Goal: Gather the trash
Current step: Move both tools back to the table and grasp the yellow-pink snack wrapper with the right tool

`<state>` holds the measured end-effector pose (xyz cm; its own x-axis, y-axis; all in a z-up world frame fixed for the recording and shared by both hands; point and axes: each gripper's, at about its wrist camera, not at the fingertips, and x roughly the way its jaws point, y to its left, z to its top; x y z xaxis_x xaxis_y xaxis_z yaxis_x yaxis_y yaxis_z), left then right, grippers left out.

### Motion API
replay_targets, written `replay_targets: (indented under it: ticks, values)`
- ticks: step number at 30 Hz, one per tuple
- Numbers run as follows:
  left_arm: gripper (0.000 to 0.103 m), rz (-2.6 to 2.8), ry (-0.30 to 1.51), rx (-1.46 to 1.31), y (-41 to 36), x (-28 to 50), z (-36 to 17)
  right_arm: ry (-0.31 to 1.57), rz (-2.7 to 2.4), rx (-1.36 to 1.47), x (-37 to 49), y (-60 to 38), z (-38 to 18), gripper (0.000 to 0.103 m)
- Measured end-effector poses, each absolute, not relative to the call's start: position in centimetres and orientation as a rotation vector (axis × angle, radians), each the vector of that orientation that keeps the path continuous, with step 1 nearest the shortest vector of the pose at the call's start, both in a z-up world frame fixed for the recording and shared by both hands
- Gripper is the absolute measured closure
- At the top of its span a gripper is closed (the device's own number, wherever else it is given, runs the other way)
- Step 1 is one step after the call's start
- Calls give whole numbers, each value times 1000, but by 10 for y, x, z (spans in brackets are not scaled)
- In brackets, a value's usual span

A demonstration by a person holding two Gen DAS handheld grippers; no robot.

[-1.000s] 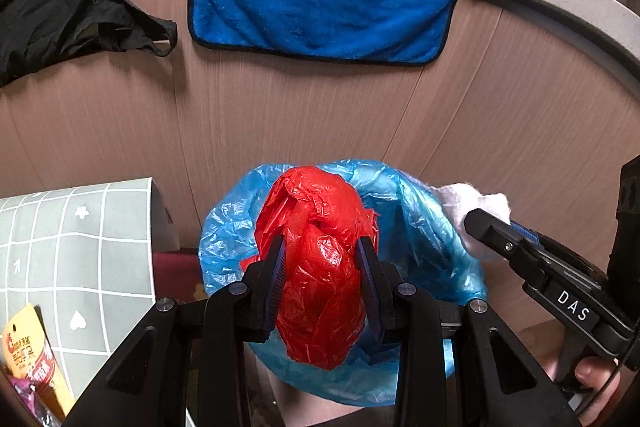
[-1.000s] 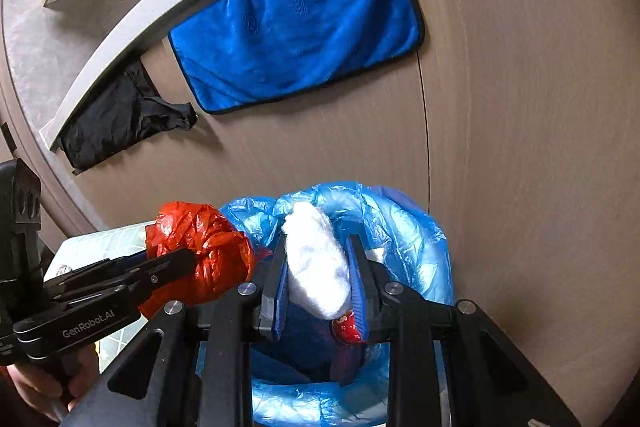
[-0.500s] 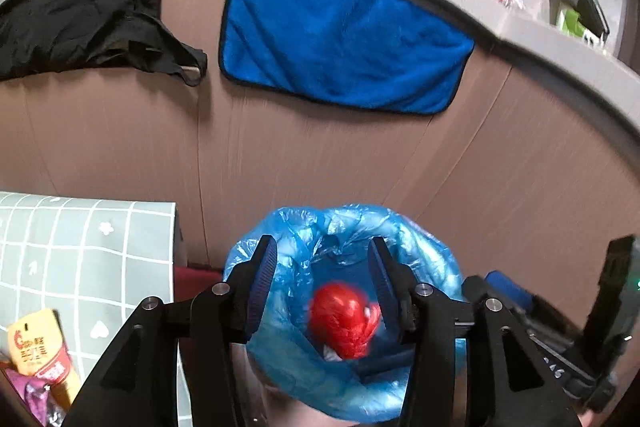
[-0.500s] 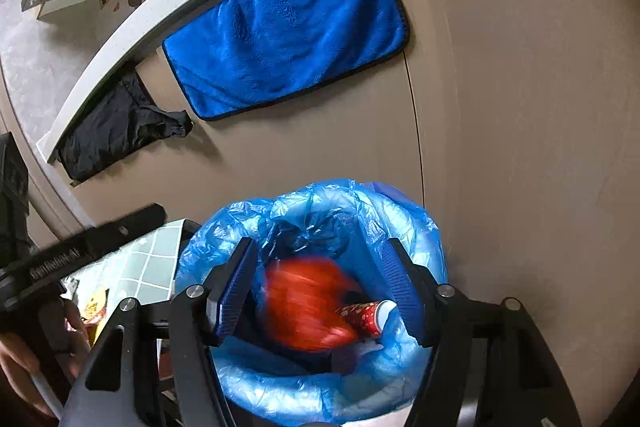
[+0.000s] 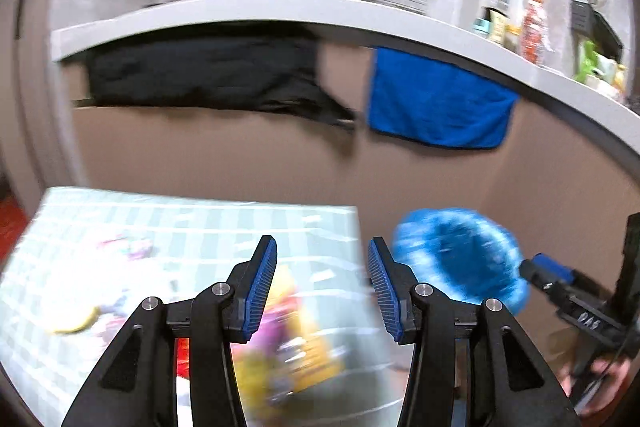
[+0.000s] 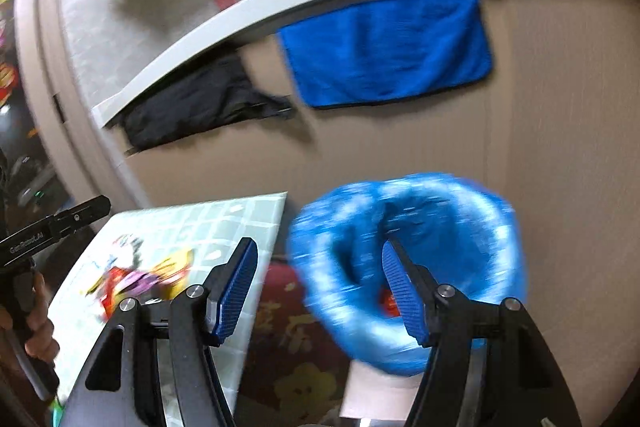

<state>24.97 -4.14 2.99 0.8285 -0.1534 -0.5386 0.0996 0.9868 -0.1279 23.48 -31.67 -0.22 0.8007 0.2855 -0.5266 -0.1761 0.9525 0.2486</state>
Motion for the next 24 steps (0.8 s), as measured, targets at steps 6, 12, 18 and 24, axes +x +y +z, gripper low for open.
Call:
replay_targets:
  ticks: [6, 12, 18, 24]
  values:
    - [55, 36, 586, -152, 56, 198, 9, 640, 388, 114, 219, -238, -10, 40]
    - [55, 115, 627, -243, 121, 162, -21, 690, 501, 23, 203, -164, -20, 40]
    - [55, 109, 652, -305, 152, 145, -42, 751, 524, -28, 194, -130, -33, 40]
    - [55, 86, 659, -343, 162, 140, -53, 753, 481, 20, 215, -115, -29, 40]
